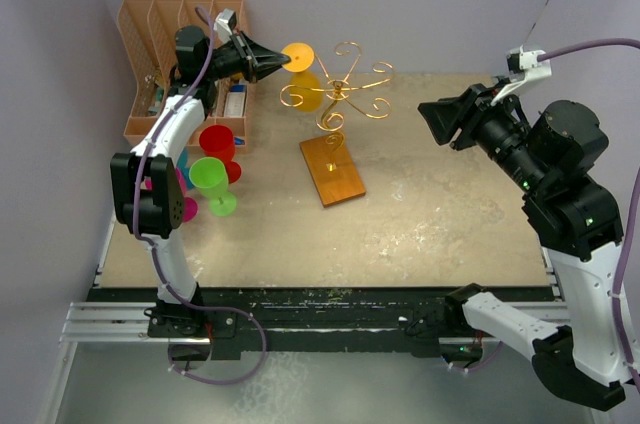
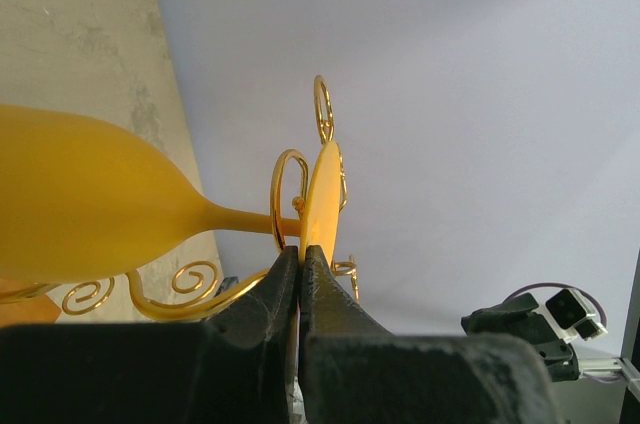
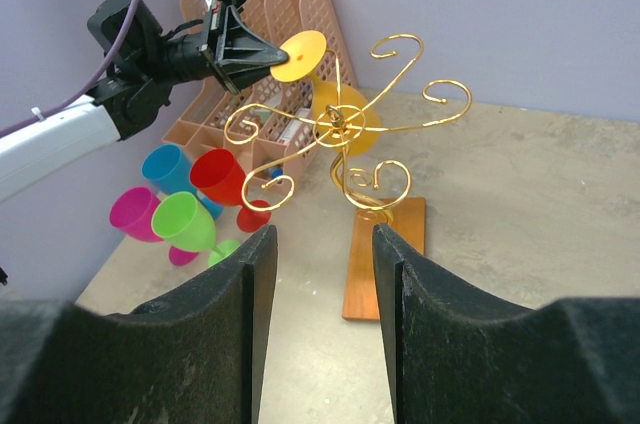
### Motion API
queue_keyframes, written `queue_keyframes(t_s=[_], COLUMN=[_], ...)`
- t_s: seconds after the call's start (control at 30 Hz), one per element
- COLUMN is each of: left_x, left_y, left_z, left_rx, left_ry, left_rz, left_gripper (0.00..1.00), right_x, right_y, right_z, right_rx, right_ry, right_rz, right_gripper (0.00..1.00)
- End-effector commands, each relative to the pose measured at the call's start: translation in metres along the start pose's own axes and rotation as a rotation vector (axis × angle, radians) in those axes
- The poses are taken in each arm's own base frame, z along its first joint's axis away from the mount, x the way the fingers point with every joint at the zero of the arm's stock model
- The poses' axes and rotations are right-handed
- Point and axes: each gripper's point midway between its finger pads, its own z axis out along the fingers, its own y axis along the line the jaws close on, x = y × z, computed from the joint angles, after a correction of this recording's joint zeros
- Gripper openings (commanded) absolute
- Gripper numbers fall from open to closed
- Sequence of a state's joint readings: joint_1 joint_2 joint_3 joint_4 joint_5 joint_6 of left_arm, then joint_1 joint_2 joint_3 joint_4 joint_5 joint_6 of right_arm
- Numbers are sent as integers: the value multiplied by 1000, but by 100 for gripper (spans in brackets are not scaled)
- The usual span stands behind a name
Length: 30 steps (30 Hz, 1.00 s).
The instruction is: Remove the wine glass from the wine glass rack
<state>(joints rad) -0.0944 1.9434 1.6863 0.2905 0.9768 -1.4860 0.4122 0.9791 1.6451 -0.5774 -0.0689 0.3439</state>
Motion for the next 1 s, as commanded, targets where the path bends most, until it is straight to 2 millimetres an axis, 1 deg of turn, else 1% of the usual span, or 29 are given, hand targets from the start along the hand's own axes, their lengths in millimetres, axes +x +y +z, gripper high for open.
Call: queue_keyframes(t_s=[0.0,0.17,0.33,0.47,0.8,0.97], left_x=[8,5,-3,-8,-16,-18], left_y=[-37,-45,-50,-52,-70,-67], left_z=[-7,-8,-11,-8,-3,1], left_rx=[64,78,62,59,68,59], left_ry=[-7,-18,-48,-61,-72,-69], left_rz=[66,68,86,88,106,126], left_gripper=[0,0,0,0,0,0], right_x=[-15,-14,-14,-13,-10,-10], right_y=[2,3,3,3,5,4], right_z=[-2,-1,0,1,3,1], right_rx=[-5,-10,-14,-17,-27,-24], right_ry=[-62,-59,-62,-61,-57,-60], right_rz=[-15,-13,-11,-10,-3,-5], right_gripper=[46,46,46,46,46,46])
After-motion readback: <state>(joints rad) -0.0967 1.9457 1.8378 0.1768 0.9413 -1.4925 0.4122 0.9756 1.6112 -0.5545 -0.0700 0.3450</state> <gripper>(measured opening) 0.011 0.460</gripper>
